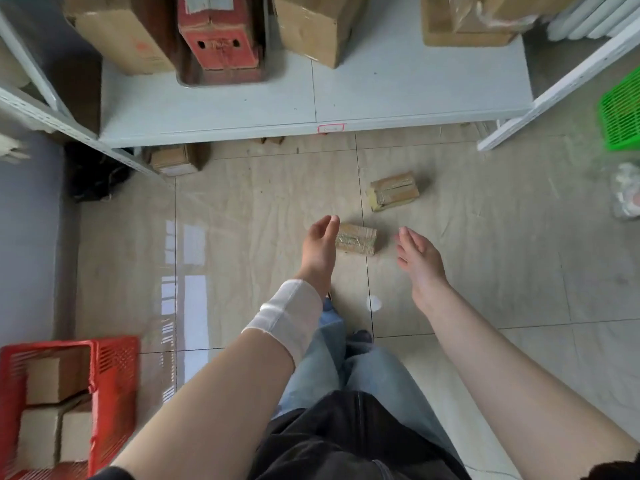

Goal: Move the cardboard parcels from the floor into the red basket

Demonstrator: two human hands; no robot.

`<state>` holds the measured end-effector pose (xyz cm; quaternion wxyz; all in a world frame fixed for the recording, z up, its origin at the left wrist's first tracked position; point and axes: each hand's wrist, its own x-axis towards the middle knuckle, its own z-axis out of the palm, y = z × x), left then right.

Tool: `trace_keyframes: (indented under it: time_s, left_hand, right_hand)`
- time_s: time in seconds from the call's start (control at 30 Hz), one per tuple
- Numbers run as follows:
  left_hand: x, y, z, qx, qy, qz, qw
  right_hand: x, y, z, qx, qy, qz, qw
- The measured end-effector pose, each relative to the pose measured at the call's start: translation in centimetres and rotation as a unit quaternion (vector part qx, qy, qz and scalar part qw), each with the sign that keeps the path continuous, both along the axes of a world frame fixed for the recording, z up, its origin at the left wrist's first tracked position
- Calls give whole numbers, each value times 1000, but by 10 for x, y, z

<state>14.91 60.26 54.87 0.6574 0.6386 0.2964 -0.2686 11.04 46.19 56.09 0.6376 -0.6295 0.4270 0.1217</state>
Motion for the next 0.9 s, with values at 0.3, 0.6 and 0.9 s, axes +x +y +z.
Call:
trace_keyframes:
  time_s: [0.3,0.6,0.9]
  left_hand:
    - [43,-57,-50,42,17,-30,998]
    - [46,-81,-169,102,52,1,993]
    - [53,-64,-404,131,73,-51,987]
  right_hand:
    - [31,-85,-53,-6,68,42,997]
    - [46,-133,-161,21,113,104,988]
    - [51,-138,-401,13,158,219,963]
